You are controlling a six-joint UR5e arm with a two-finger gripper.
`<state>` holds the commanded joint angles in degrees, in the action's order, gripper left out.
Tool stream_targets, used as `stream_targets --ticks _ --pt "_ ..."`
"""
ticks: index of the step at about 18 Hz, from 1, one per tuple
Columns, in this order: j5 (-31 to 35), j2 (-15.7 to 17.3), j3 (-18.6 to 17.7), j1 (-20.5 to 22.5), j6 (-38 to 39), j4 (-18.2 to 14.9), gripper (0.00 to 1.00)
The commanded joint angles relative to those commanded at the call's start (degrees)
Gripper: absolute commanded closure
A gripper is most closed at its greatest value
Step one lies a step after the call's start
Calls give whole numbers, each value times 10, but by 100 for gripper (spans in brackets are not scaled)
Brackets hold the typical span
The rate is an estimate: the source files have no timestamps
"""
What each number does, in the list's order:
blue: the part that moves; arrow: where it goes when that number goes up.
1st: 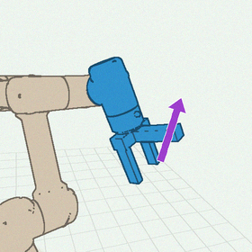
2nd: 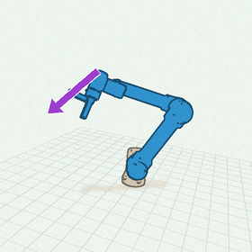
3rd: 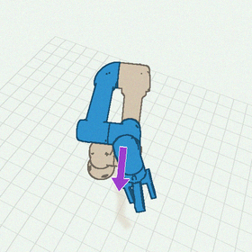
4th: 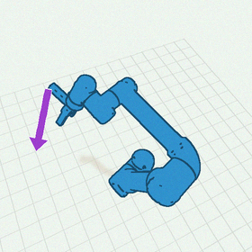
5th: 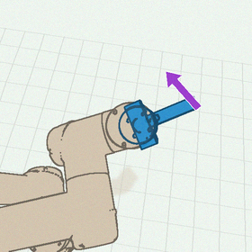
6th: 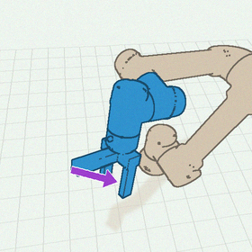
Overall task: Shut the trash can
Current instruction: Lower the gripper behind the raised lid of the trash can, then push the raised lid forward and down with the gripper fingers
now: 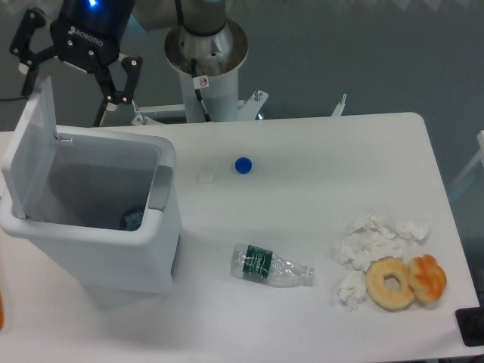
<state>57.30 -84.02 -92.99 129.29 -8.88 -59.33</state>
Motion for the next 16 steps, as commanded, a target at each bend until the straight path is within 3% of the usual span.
stream_targets --ticks 16 --pt "51 -4 -14 30 -5 -1 0"
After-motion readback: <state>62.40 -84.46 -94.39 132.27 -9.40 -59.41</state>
